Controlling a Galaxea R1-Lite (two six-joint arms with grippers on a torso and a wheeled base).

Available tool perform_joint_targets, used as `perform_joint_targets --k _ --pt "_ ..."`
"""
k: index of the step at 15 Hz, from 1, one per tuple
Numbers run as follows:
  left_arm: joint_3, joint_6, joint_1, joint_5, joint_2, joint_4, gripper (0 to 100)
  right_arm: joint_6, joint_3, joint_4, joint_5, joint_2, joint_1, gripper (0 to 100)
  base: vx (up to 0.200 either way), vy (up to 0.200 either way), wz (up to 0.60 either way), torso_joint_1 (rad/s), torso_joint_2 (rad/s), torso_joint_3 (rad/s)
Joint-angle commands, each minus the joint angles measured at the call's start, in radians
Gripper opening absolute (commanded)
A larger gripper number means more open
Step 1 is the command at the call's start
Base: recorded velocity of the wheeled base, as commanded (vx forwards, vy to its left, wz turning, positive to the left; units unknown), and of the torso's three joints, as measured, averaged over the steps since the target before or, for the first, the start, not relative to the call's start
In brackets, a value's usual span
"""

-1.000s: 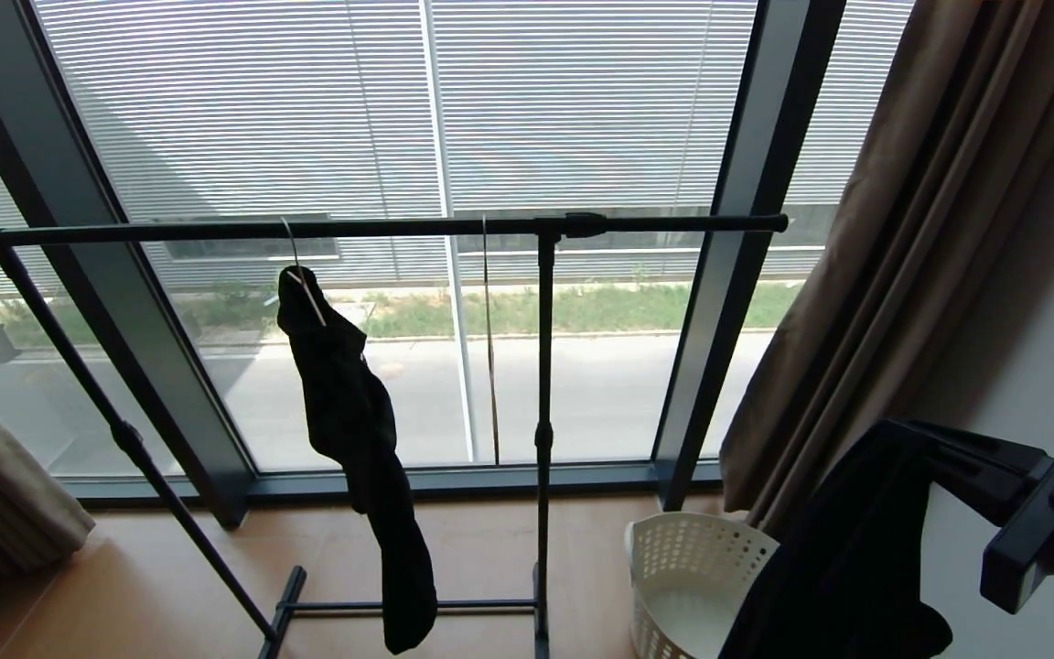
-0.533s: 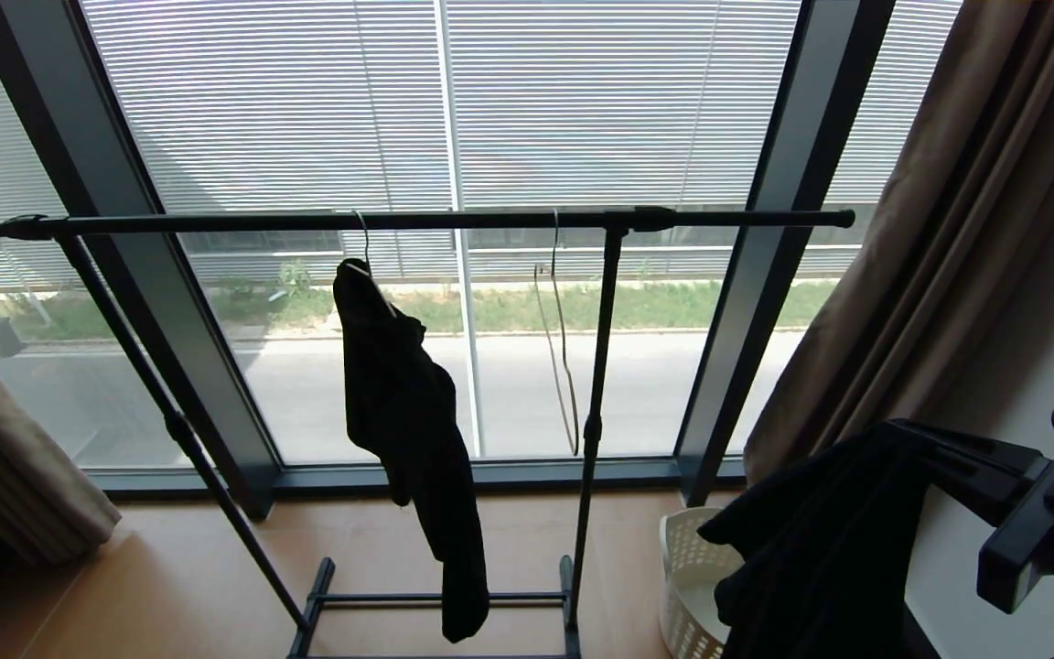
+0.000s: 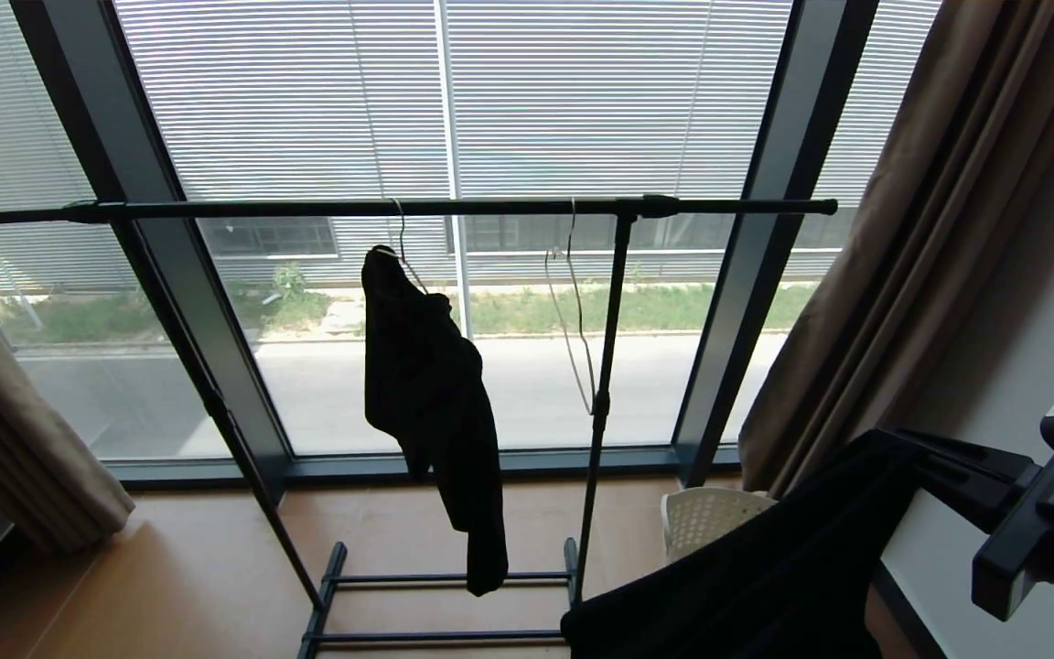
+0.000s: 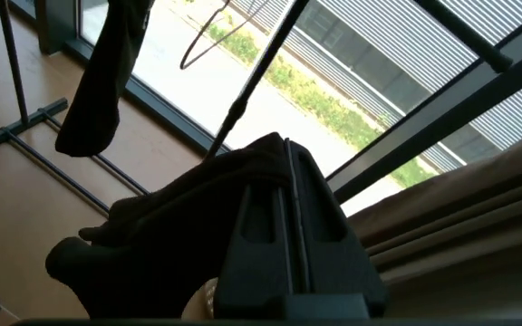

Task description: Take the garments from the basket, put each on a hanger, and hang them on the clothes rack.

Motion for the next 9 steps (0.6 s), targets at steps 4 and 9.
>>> perform_joint_targets --k 4,9 --pt "0.002 0.011 0.001 -0.003 0.001 0.002 100 -0.006 0.012 -0.002 -0.007 0.011 0.000 0 0.000 0.000 0.00 0.000 0.00 0.000" --pt "-0.001 0.027 -0.002 -0.005 0.032 0.006 100 0.037 -0.034 -0.004 -0.018 0.088 0.006 0 0.000 0.000 0.00 0.000 0.00 0.000"
